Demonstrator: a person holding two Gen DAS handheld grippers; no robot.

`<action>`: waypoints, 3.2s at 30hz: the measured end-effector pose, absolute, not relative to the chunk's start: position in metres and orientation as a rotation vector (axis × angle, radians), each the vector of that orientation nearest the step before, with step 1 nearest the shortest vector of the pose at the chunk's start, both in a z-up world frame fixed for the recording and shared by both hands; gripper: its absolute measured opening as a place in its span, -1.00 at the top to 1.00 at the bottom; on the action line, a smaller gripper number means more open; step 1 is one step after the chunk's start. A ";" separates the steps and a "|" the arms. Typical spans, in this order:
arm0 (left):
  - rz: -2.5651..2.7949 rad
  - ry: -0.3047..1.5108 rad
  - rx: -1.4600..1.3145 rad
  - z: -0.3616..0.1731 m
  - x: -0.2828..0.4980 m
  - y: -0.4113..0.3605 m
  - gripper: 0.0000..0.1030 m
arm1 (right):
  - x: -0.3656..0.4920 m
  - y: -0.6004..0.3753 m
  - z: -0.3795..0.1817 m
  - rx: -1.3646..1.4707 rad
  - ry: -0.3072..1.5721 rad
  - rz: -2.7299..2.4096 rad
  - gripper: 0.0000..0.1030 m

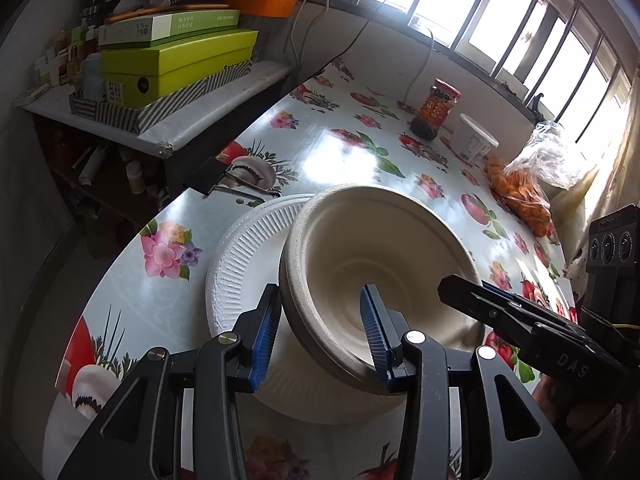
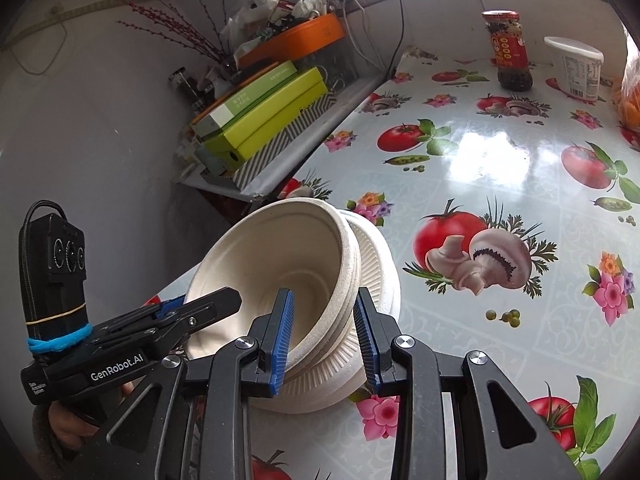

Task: Organize plates and bowls
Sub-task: 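Lower the bowl stack onto the white plates, then open the right gripper and pull both tools back from the stack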

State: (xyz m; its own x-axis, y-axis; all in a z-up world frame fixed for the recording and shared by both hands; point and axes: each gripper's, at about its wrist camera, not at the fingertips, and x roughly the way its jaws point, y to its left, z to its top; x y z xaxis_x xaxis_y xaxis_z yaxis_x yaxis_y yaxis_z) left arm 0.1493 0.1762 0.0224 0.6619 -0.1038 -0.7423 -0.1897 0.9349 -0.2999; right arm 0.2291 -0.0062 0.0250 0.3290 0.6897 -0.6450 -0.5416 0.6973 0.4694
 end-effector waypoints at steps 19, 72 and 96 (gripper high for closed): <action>0.045 0.859 -0.391 0.020 0.151 0.180 0.18 | 0.231 -0.008 0.023 0.182 0.938 0.796 0.39; 0.130 0.797 -0.358 0.038 0.110 0.183 0.15 | 0.195 -0.019 0.041 0.130 0.854 0.724 -0.13; 0.205 0.781 -0.212 0.015 0.048 0.135 0.15 | 0.113 -0.050 0.029 0.002 0.760 0.637 -0.16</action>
State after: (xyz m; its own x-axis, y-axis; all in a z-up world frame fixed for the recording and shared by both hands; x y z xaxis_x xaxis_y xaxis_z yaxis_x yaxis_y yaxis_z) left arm 0.0483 0.1353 0.0148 0.6924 0.1039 -0.7140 -0.2600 0.9590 -0.1126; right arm 0.1131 -0.0497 0.0291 0.5473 0.5384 -0.6408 -0.5370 0.8131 0.2247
